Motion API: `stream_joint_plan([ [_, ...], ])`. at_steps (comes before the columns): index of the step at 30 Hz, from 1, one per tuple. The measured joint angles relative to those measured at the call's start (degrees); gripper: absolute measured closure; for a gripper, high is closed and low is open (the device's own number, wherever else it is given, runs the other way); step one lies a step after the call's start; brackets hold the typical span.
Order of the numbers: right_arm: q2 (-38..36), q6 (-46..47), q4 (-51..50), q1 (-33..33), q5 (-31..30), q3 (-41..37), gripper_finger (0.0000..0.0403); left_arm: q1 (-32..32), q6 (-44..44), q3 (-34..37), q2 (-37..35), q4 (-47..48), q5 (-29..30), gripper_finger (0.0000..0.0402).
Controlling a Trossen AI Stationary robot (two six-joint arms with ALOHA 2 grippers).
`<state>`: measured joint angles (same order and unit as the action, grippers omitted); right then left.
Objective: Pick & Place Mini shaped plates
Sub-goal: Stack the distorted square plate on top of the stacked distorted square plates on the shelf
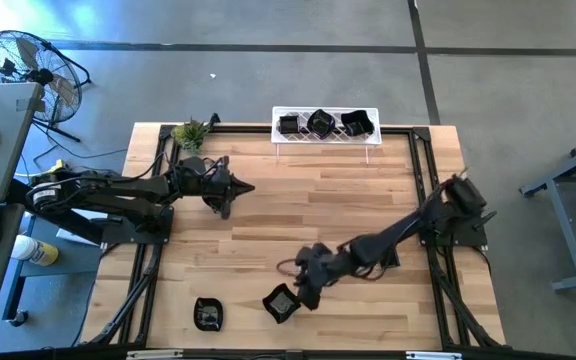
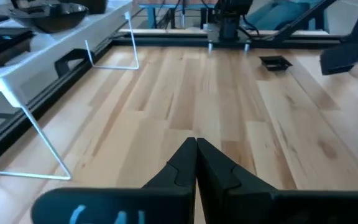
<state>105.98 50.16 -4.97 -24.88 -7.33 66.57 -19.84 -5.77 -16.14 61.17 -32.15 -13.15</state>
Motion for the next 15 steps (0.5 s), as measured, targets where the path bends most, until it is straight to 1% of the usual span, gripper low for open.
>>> stream_joint_plan([
  [5, 5.38, 1.59, -6.96, -2.36, -0.50, 6.68, 0.0315, 0.00, -0.01, 0.00, 0.00, 0.54, -0.93, 0.0401],
  [9, 8.82, 1.01, -9.14, -2.48, -1.38, 11.34, 0.0315, 0.02, 0.19, 0.00, 0.00, 0.72, -1.53, 0.0401],
  [15, 12.47, 0.93, -10.61, -1.69, -1.14, 13.17, 0.0316, 0.11, 0.26, 0.00, 0.00, 1.49, -1.75, 0.0401],
])
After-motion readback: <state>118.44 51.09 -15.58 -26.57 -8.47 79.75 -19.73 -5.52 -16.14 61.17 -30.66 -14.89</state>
